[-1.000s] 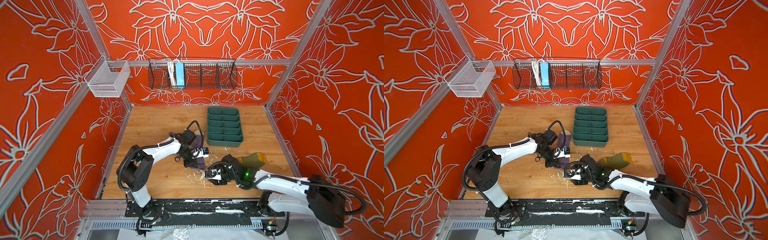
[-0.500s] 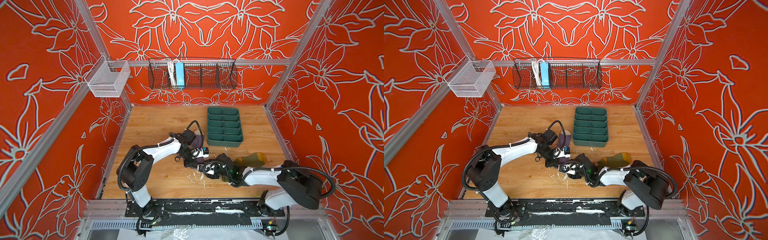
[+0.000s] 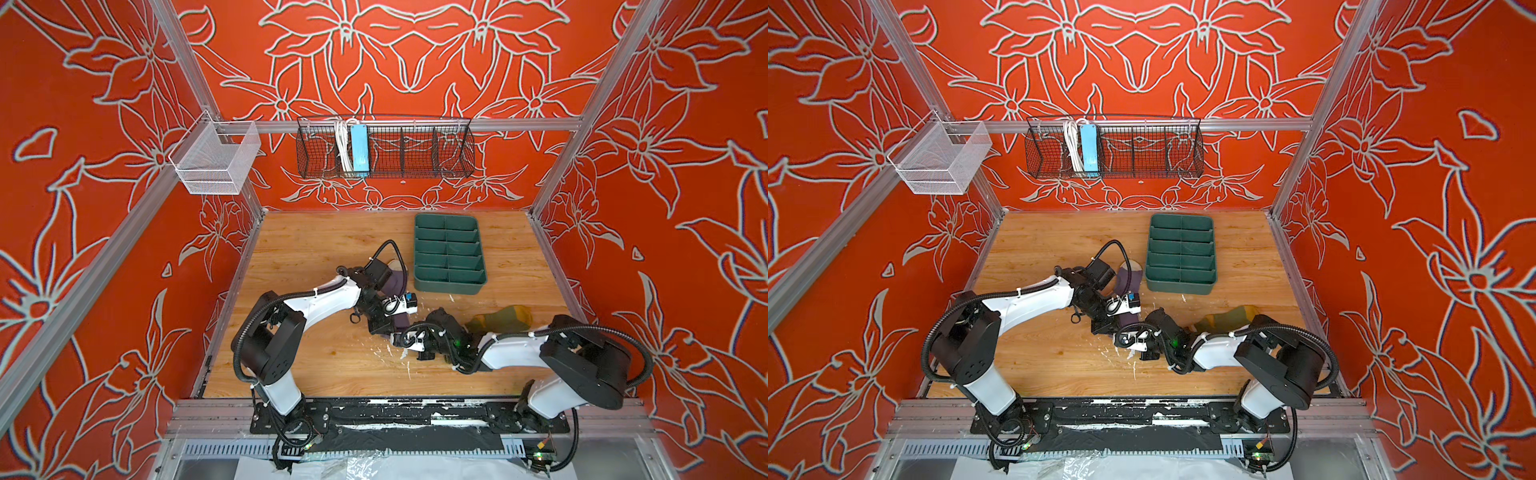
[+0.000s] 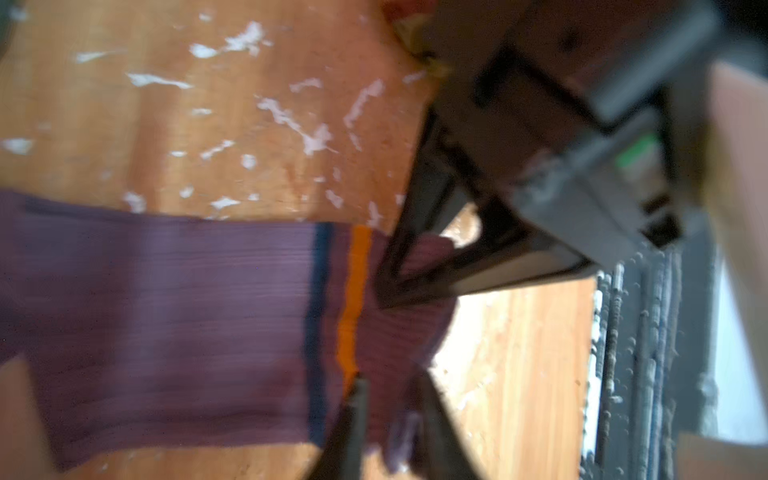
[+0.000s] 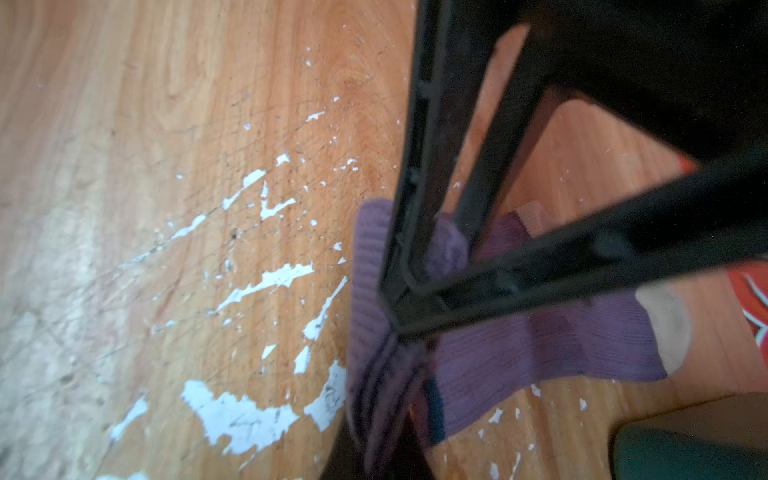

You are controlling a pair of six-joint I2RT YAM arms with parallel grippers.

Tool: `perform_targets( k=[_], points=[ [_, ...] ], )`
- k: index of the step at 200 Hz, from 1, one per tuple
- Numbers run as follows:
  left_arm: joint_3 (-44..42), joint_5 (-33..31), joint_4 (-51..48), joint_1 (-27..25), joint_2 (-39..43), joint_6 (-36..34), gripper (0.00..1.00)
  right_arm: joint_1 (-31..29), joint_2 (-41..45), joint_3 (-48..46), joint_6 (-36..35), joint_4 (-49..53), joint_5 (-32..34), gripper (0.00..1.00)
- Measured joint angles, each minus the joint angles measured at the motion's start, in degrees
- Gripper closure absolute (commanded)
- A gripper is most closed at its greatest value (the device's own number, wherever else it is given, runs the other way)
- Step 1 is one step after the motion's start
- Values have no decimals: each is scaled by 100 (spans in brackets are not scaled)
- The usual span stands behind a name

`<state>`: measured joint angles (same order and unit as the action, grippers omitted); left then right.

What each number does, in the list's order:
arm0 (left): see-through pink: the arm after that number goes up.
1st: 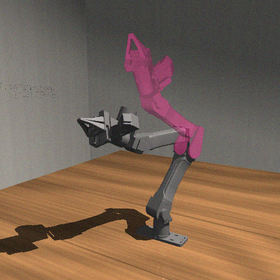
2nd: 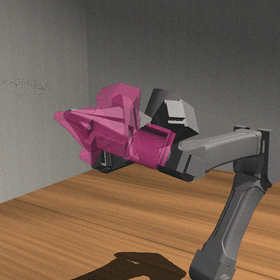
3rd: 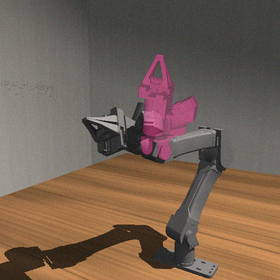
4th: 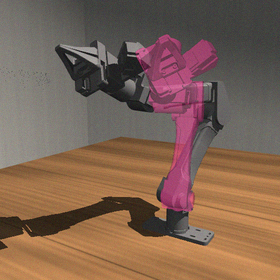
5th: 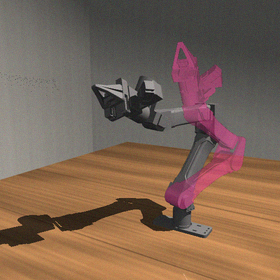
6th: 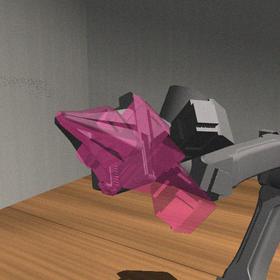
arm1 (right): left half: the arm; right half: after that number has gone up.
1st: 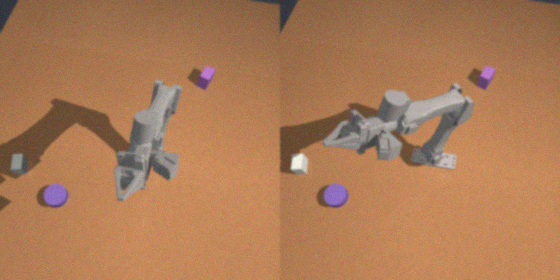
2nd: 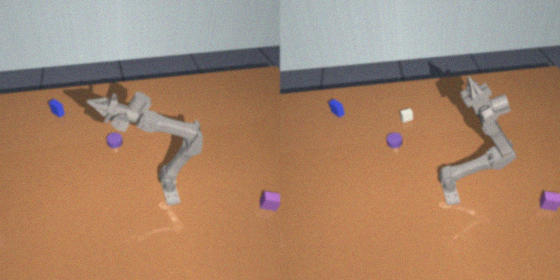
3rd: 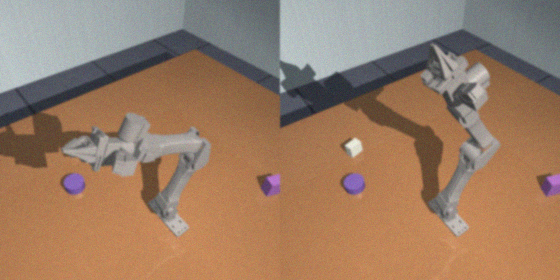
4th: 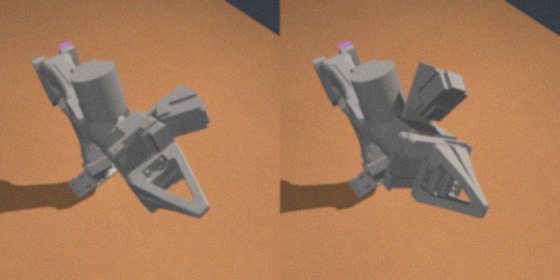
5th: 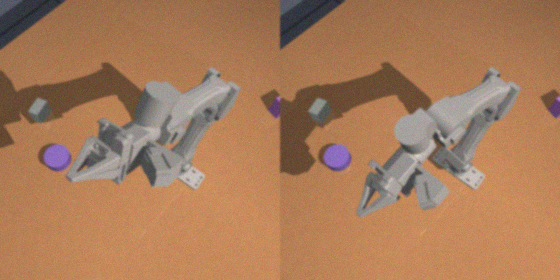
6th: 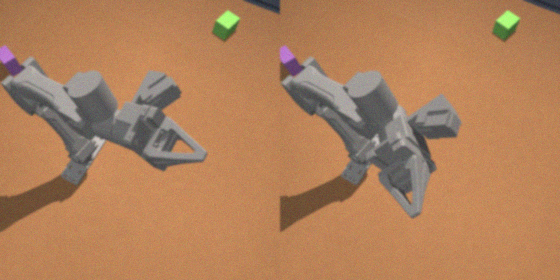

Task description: Roll the socks

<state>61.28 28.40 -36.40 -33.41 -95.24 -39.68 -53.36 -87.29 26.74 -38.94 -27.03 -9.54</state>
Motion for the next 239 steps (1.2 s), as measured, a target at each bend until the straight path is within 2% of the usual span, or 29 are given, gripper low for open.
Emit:
perform_targets(
  k=[11,24,48,79,105,136,162,203,223,239],
  points=[
    [-341,-149,400,0,313,140,32,0,59,55,-7,280,-68,100],
    [-826,-374,892,4,848,321,27,0,109,109,-7,522,-151,100],
    [-1613,-975,1849,2,1961,603,25,2,157,262,-7,1054,-321,100],
    [-2319,-2181,2841,4,3569,789,23,81,107,874,-48,2068,-717,100],
    [-2627,-2940,3062,9,5121,739,23,201,-149,1493,-107,2806,-1060,100],
    [-2398,-2850,2636,9,6384,466,22,385,-669,2181,-111,3810,-1537,100],
    [-1969,-2396,1980,9,6596,-17,22,527,-1060,2699,-101,4581,-1930,100],
    [-1738,-1633,1102,-42,6159,-1279,22,656,-1633,3456,-90,5473,-2317,100],
    [-1827,-1615,942,-350,5853,-1878,22,710,-1860,3703,-90,5781,-2448,100],
    [-2048,-1840,953,-863,5707,-2363,22,758,-1991,3838,-92,5960,-2553,100]
  ],
)
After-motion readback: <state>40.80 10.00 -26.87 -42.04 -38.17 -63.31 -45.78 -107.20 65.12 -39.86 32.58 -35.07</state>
